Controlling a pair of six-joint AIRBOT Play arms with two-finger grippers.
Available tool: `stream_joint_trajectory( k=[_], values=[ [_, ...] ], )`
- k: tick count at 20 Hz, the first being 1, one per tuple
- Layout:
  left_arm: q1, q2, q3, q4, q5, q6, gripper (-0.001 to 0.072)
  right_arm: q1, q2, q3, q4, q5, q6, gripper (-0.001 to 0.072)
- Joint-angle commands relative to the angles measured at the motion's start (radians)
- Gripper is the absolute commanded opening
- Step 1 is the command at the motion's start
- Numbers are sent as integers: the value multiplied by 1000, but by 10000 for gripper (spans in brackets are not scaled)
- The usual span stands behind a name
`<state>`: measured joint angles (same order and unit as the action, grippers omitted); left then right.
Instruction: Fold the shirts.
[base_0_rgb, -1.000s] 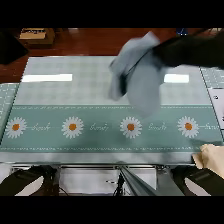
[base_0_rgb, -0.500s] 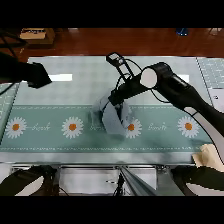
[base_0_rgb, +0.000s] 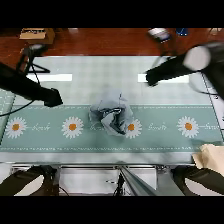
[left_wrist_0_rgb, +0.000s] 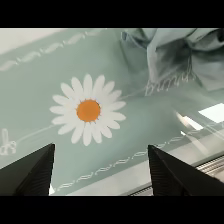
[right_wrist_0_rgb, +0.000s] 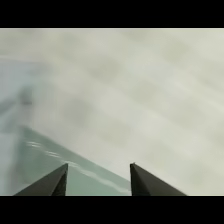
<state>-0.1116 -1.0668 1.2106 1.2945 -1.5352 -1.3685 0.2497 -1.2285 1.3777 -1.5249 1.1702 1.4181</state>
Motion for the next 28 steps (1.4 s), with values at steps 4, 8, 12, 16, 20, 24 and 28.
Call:
stream_joint_trajectory(
  k=[4,8,12,16,20,24,28],
  values=[
    [231,-24,-387,-595,245,187,687,-573,68,-112,340,108,-87,468],
    [175,-114,-505,-636,336,277,687,-726,68,-245,501,134,-159,468],
    [58,-206,-505,-706,468,347,686,-728,68,-321,521,131,-180,467],
    [-50,-309,-505,-766,549,364,686,-728,68,-333,562,133,-182,467],
    [-83,-384,-505,-859,568,388,248,-728,68,-333,610,179,-190,468],
    [-82,-408,-504,-877,566,419,26,-728,69,-366,611,274,-234,468],
    [-82,-408,-504,-877,539,418,25,-726,69,-538,703,251,-236,468]
  ],
)
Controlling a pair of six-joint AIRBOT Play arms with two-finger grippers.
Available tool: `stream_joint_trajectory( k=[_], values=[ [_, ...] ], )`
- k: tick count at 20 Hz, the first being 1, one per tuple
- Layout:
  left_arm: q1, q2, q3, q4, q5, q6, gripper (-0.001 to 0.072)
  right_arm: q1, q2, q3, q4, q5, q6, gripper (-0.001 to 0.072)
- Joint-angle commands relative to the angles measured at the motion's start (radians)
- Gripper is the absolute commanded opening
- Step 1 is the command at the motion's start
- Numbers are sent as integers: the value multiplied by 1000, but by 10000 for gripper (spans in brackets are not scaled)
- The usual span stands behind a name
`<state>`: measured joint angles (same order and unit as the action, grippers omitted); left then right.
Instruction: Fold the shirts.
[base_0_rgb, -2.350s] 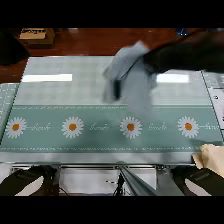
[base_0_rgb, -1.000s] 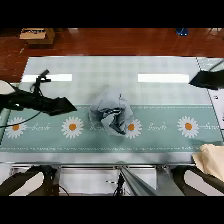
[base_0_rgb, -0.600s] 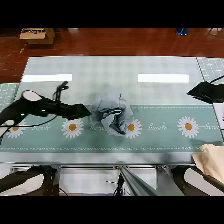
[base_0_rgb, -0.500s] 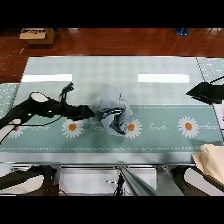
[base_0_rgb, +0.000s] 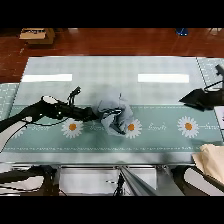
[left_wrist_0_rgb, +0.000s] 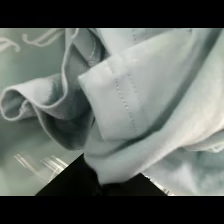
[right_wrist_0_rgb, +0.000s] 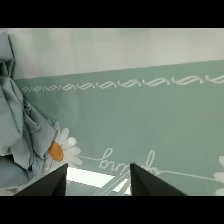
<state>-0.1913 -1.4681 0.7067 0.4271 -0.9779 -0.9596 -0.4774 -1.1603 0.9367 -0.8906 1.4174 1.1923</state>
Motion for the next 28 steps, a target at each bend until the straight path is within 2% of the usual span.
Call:
stream_joint_trajectory(
  k=[1,6,13,20,23,28],
  values=[
    [-2,-6,0,-10,-27,10,25,13,1,-152,101,-16,-30,467],
    [-2,-3,0,-10,-61,9,25,253,0,-310,151,-249,-28,468],
    [-2,-3,0,-10,-82,9,24,518,-9,-312,164,-534,119,466],
    [-2,-3,0,-10,-100,9,24,675,-148,-312,238,-558,135,463],
    [-2,-3,0,-10,-108,9,25,736,-160,-312,275,-618,141,431],
    [-2,-3,20,-10,-116,9,24,768,-161,-312,280,-711,242,431]
  ],
)
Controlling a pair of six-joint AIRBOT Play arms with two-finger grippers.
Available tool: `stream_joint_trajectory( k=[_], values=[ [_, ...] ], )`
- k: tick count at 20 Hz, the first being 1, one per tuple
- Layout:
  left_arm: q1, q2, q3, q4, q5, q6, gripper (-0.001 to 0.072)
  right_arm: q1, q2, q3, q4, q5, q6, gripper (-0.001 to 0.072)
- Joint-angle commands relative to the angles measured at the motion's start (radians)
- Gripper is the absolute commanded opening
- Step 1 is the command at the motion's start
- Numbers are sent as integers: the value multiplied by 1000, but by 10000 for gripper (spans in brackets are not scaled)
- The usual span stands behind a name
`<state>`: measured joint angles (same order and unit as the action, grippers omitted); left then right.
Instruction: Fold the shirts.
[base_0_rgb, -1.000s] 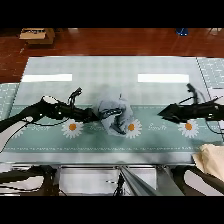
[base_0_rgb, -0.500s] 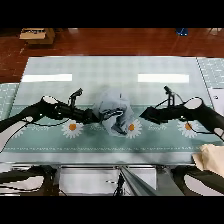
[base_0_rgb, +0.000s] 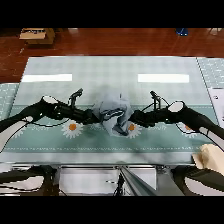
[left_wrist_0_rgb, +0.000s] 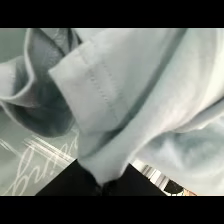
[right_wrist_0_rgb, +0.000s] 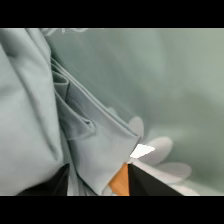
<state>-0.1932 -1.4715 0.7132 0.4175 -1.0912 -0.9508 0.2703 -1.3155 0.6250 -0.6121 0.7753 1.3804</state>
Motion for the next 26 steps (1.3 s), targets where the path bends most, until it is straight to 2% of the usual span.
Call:
stream_joint_trajectory(
  k=[1,6,7,12,17,21,26],
  values=[
    [0,1,30,0,-6,0,24,20,-5,-1,2,-82,61,424],
    [0,1,144,0,-22,-1,24,21,-44,-1,46,-91,84,416],
    [0,1,159,0,-22,-4,24,21,-64,-1,66,-83,67,388],
    [0,1,170,-2,-21,-3,24,20,-86,-1,72,-80,45,29],
    [17,15,187,-3,-43,-3,23,19,-4,5,44,-42,-59,28],
    [97,123,285,-3,-104,-3,21,-43,232,45,-74,-37,-52,27],
    [255,349,516,-1,-122,-42,19,-279,541,212,-80,-34,-34,27]
  ],
)
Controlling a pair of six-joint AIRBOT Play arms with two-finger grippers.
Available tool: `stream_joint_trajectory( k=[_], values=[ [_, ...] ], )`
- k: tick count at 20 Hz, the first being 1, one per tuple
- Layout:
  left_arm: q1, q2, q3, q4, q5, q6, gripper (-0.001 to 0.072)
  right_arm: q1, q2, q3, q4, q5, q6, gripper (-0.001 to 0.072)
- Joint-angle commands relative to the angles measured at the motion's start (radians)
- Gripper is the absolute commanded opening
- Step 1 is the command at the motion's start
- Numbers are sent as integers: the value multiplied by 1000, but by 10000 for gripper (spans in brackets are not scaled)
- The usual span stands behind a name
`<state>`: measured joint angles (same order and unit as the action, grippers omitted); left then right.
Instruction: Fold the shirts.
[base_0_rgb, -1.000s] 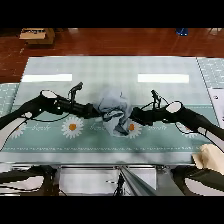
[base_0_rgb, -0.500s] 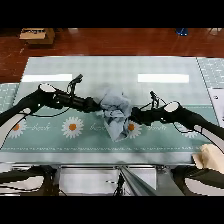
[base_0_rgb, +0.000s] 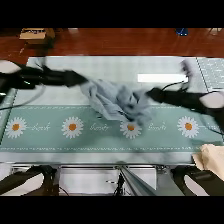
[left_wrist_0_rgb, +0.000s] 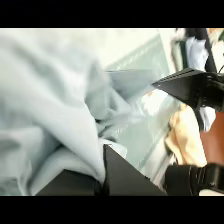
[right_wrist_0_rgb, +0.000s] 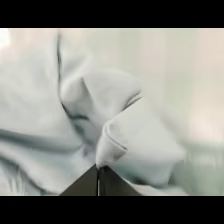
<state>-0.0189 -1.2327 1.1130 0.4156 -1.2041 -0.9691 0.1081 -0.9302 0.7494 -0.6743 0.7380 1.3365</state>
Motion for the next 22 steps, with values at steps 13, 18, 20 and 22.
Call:
stream_joint_trajectory(
  k=[13,18,20,22],
  values=[
    [283,496,525,196,-8,-220,20,-444,286,699,-212,238,106,27],
    [283,563,652,285,-8,-298,20,-444,286,882,-323,330,155,27],
    [283,569,706,285,-10,-325,20,-444,286,947,-323,342,180,27],
    [283,576,747,307,-30,-359,20,-444,286,1011,-344,414,183,27]
  ],
)
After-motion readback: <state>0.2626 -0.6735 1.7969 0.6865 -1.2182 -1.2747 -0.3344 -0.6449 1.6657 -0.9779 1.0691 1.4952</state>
